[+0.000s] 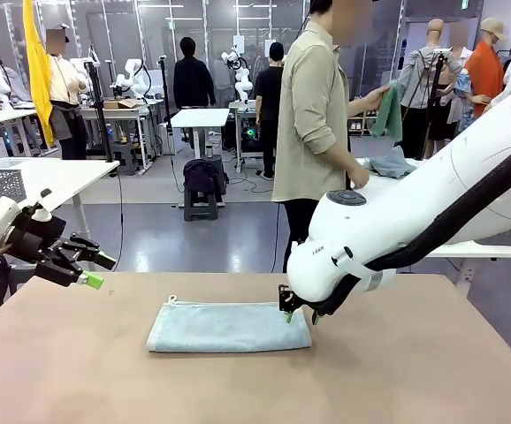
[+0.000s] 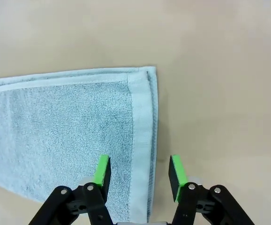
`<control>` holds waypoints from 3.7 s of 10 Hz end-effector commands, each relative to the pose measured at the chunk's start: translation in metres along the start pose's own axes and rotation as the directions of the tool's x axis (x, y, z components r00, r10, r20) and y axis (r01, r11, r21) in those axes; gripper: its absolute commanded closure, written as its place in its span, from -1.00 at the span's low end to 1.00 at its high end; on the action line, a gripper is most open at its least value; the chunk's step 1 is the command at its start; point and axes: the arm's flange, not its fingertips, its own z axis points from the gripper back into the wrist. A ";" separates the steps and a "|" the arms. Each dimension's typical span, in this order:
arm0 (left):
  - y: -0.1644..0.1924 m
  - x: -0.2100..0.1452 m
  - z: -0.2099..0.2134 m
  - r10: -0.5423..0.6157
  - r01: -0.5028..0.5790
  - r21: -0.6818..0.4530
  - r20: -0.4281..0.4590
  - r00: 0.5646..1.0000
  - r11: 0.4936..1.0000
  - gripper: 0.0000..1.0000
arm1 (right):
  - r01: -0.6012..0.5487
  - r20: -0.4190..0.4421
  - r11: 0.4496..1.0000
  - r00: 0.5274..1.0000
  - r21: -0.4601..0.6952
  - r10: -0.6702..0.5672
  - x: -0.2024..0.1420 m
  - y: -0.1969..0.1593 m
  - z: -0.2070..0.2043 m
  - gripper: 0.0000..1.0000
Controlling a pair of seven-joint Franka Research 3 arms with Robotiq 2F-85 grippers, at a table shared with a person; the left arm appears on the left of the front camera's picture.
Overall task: Fold the towels and place them in the basket.
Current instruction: When a person lays out a Towel with hook on the table, fold it in half twice.
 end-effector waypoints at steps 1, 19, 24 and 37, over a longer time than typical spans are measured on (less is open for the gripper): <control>-0.003 0.003 0.001 0.007 -0.007 0.005 0.006 1.000 1.000 -0.59 | 0.040 0.029 0.999 0.999 -0.027 -0.039 0.003 0.010 -0.008 -0.26; -0.003 0.003 0.001 0.007 -0.007 0.005 0.006 1.000 1.000 -0.59 | -0.004 -0.031 0.997 1.000 -0.079 0.002 0.012 -0.016 0.028 1.00; -0.003 0.003 0.001 0.007 -0.007 0.005 0.006 1.000 1.000 -0.59 | -0.105 0.040 0.986 0.993 -0.128 0.111 0.022 0.060 0.094 1.00; -0.003 0.003 0.001 0.007 -0.007 0.005 0.006 1.000 1.000 -0.59 | -0.146 0.036 0.989 0.989 -0.014 0.146 -0.022 0.253 0.037 1.00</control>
